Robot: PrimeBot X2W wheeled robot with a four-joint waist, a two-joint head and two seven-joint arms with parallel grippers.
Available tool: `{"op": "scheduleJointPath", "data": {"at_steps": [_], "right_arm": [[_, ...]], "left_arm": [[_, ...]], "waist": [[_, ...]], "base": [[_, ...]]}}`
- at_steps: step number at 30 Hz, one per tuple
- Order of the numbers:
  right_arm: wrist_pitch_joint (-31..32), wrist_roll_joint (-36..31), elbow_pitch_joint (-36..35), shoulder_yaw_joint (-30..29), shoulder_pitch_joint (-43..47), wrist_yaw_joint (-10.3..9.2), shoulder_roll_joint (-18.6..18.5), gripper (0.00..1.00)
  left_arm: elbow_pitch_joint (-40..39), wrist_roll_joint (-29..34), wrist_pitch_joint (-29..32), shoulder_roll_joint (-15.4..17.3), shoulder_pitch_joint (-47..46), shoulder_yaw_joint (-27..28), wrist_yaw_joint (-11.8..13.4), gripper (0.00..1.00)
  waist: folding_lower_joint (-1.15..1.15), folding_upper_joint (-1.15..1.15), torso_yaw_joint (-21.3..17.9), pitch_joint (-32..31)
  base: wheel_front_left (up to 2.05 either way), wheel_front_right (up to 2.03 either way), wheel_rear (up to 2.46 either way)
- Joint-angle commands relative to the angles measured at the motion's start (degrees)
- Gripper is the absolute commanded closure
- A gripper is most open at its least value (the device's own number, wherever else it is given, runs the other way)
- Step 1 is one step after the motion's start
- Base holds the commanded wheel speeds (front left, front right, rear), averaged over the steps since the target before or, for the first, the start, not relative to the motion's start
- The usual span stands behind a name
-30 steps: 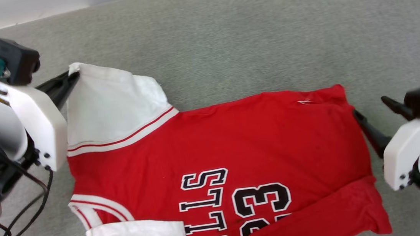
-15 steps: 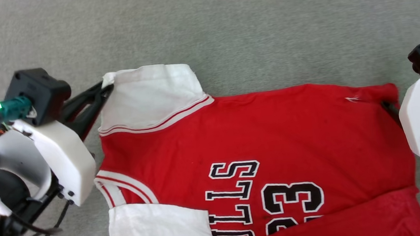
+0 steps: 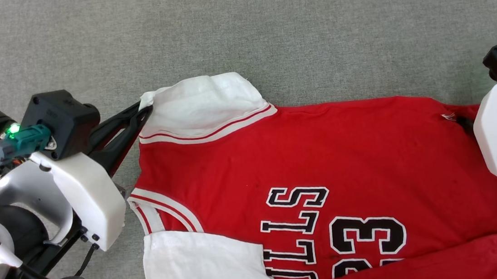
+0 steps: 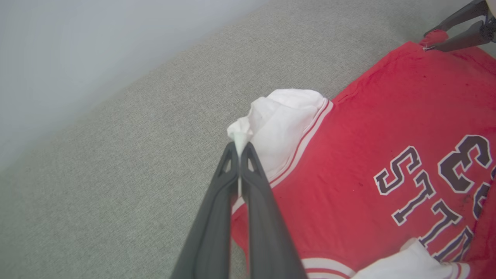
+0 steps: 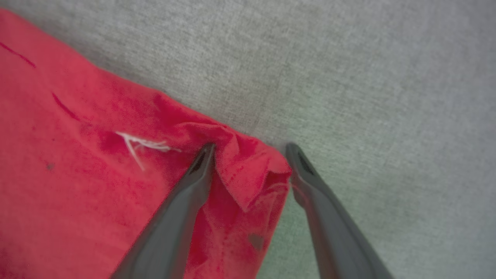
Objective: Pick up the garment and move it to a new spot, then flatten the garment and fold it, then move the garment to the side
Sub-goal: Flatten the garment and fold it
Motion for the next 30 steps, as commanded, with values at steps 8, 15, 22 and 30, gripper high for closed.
{"op": "scheduleJointPath", "data": {"at_steps": [8, 15, 22, 30], "right_arm": [[-3.7, 0.9, 4.8, 2.3, 2.5, 0.17, 0.5, 1.00], [-11.2, 2.0, 3.4, -2.0, 2.0, 0.17, 1.3, 1.00], [-16.3, 2.7, 0.8, -5.6, 6.4, 0.17, 1.0, 1.00], [-19.4, 4.3, -5.1, -12.1, 16.6, 0.17, 4.4, 1.00]], "left_arm": [[2.6, -0.6, -2.0, -1.0, 2.1, -0.1, 0.4, 1.00], [5.2, -1.5, -4.8, -1.6, 5.7, 0.8, 1.9, 1.00], [5.2, -2.9, -7.4, -1.9, 11.6, 1.6, 4.3, 1.00], [2.0, -4.7, -9.3, -0.2, 22.3, 2.4, 7.9, 1.00]], "waist": [[0.01, 0.00, -0.2, -2.0], [0.01, 0.00, -1.0, -7.2], [0.01, 0.00, -1.2, -12.4], [0.01, 0.00, -1.4, -17.4]], "base": [[0.00, 0.00, 0.00], [0.00, 0.00, 0.00], [0.00, 0.00, 0.00], [0.00, 0.00, 0.00]]}}
